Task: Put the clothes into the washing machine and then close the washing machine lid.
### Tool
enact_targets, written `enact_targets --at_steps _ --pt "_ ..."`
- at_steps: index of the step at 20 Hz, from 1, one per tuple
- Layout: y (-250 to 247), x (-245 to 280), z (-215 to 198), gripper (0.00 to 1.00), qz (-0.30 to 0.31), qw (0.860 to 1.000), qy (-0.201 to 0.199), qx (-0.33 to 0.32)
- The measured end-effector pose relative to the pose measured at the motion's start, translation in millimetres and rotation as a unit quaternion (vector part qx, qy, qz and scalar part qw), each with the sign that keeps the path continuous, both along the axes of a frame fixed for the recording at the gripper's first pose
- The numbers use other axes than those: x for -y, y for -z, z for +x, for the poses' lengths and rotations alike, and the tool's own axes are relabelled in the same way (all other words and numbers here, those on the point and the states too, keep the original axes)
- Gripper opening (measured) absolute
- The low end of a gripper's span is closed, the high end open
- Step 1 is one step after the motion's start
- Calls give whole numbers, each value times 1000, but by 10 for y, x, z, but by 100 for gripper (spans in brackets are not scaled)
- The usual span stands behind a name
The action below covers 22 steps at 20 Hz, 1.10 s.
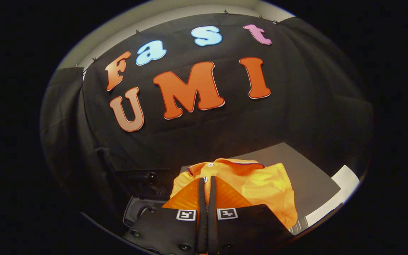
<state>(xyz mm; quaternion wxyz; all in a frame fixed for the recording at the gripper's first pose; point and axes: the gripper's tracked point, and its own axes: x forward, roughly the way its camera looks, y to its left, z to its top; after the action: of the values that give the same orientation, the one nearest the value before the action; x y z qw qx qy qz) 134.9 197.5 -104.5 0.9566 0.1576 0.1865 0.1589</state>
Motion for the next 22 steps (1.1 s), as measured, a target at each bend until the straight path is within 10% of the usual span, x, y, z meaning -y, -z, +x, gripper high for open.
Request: enact_targets --at_steps 13,22 --pt "-1184 -1136 -501 8 0 993 -25 116" --pt "-884 -2316 -561 8 13 993 -67 94"
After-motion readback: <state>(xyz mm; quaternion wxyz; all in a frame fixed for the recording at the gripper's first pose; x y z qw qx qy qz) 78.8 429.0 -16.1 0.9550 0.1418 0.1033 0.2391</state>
